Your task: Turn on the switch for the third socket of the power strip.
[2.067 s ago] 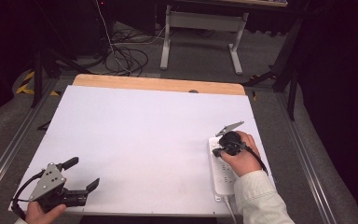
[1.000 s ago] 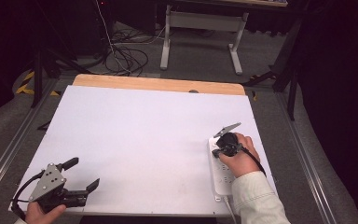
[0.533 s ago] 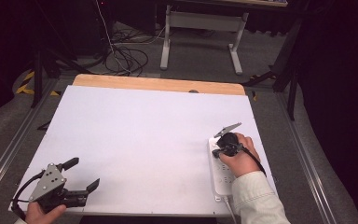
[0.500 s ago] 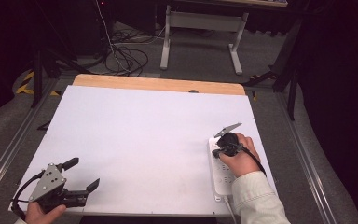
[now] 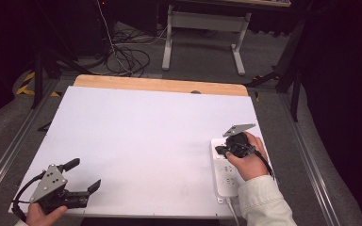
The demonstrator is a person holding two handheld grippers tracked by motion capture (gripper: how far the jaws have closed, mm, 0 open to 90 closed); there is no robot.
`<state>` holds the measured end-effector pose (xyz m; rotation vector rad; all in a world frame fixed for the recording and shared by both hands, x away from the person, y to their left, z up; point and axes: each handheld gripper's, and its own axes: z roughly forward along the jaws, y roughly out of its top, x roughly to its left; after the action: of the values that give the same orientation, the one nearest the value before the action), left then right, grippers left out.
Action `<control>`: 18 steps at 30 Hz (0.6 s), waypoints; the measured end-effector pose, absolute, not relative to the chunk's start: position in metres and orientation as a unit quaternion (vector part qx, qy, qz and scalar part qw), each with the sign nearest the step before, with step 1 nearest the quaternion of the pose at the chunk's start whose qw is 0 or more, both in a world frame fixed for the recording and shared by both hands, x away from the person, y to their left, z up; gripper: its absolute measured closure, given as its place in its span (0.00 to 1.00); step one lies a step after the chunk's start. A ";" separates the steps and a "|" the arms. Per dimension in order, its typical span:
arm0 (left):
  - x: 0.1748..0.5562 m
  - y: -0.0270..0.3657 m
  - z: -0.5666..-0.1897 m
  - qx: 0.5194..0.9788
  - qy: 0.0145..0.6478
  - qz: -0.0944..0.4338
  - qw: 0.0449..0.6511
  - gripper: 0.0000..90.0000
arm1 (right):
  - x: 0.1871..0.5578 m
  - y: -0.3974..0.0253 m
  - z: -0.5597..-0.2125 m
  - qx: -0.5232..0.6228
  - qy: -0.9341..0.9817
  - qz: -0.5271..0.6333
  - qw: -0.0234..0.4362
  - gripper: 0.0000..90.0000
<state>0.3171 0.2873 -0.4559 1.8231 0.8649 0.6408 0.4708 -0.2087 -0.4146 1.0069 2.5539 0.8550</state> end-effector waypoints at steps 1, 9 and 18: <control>0.317 0.287 -0.456 0.752 0.354 0.266 0.489 0.06 | 0.468 -0.209 -0.410 0.344 0.880 0.299 0.137 1.00; 0.317 0.287 -0.456 0.750 0.357 0.264 0.491 0.06 | 0.462 -0.206 -0.400 0.337 0.877 0.312 0.140 1.00; 0.317 0.287 -0.456 0.751 0.354 0.266 0.489 0.06 | 0.459 -0.207 -0.393 0.334 0.873 0.325 0.142 1.00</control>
<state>0.3172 0.2873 -0.4557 1.8253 0.8614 0.6460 0.4588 -0.2067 -0.3932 0.9647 2.5205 0.9378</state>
